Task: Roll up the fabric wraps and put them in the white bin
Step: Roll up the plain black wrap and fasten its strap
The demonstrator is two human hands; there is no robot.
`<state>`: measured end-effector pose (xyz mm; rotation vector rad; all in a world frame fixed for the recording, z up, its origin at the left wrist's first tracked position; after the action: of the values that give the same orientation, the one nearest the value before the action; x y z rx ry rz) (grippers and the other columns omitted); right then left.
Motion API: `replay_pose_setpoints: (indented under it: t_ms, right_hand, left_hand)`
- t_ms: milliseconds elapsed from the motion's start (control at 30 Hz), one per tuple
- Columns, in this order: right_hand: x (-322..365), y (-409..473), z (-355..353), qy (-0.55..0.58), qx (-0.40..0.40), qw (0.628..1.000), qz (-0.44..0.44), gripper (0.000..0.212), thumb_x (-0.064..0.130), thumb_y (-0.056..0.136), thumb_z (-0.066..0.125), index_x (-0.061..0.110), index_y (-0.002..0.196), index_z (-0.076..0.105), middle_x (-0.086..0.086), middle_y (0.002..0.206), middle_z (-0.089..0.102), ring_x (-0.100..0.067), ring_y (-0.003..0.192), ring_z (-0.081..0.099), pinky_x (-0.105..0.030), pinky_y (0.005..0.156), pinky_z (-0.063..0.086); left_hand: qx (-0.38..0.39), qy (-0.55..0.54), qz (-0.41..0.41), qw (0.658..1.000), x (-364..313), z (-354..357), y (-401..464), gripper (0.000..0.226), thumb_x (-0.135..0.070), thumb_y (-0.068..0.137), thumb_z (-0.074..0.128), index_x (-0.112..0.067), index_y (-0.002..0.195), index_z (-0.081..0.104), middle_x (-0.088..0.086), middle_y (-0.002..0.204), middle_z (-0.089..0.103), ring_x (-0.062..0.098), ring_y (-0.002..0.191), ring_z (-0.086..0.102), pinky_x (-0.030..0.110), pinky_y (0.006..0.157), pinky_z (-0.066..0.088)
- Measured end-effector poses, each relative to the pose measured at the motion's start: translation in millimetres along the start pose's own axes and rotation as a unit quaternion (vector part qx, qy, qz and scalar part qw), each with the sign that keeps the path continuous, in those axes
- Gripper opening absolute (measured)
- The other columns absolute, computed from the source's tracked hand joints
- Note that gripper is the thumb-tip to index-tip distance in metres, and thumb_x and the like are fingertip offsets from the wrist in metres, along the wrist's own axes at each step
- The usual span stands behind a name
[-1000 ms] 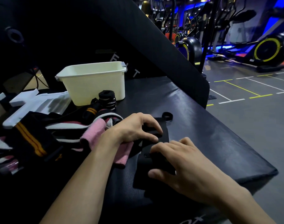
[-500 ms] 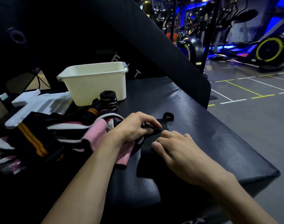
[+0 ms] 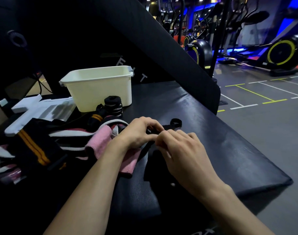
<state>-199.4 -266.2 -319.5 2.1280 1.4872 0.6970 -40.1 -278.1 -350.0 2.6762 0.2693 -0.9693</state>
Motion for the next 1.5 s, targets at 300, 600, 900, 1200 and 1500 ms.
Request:
replay_pose_setpoints:
  t_ms: [300,600,900,1200,1500]
  right_hand:
    - [-12.1,-28.0,2.3,0.041,0.025,0.999,-0.023,0.04,0.056,0.081,0.065,0.032,0.113,0.061,0.019,0.113,0.065,-0.008,0.104,0.061,-0.034,0.081,0.046]
    - [-15.7,-20.8,7.6,0.014,0.058,0.996,-0.061,0.048,0.047,0.073,0.071,0.028,0.117,0.064,0.015,0.119,0.067,-0.014,0.105,0.065,-0.039,0.074,0.051]
    - [-11.6,-12.8,4.9,-0.016,0.129,0.989,-0.071,0.043,0.063,0.077,0.051,0.038,0.111,0.048,0.015,0.089,0.064,-0.013,0.084,0.061,-0.036,0.073,0.043]
    - [-34.4,-1.7,14.9,0.056,0.185,0.981,0.026,0.053,0.07,0.088,0.031,0.039,0.125,0.054,0.02,0.115,0.057,-0.008,0.109,0.05,-0.038,0.09,0.04]
    - [-42.4,3.1,23.9,0.007,0.195,0.979,0.052,0.067,0.066,0.09,0.011,0.035,0.133,0.053,0.014,0.119,0.056,-0.014,0.113,0.053,-0.038,0.086,0.038]
  left_hand:
    - [-0.034,0.043,-0.023,0.998,12.7,-2.9,4.2,0.022,-0.022,0.079,0.087,-0.029,0.099,0.079,-0.009,0.096,0.07,0.0,0.09,0.065,0.007,0.074,0.044]
    - [-0.045,0.053,-0.039,0.997,13.8,-6.7,2.7,0.022,-0.034,0.074,0.091,-0.03,0.09,0.076,-0.008,0.089,0.07,0.001,0.08,0.064,0.011,0.068,0.043]
    - [-0.026,0.042,-0.052,0.997,7.4,-6.9,-1.8,0.028,-0.035,0.069,0.093,-0.023,0.08,0.071,-0.004,0.078,0.074,0.007,0.073,0.068,0.018,0.067,0.051]
    - [-0.037,0.067,-0.073,0.994,10.6,-9.8,-1.7,0.029,-0.044,0.07,0.091,-0.022,0.074,0.073,-0.006,0.071,0.073,0.0,0.064,0.063,0.012,0.059,0.045]
    - [-0.03,0.086,-0.091,0.992,11.3,-8.8,-3.5,0.007,-0.024,0.077,0.081,-0.022,0.073,0.075,-0.006,0.061,0.067,0.004,0.057,0.057,0.014,0.052,0.042]
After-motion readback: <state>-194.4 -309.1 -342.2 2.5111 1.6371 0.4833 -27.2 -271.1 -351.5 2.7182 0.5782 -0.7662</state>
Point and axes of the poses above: each hand's wrist, its own y-axis towards the middle knuckle, its own z-axis out of the palm, x = y × z, the point moved 8 cm from there along y, towards the middle knuckle
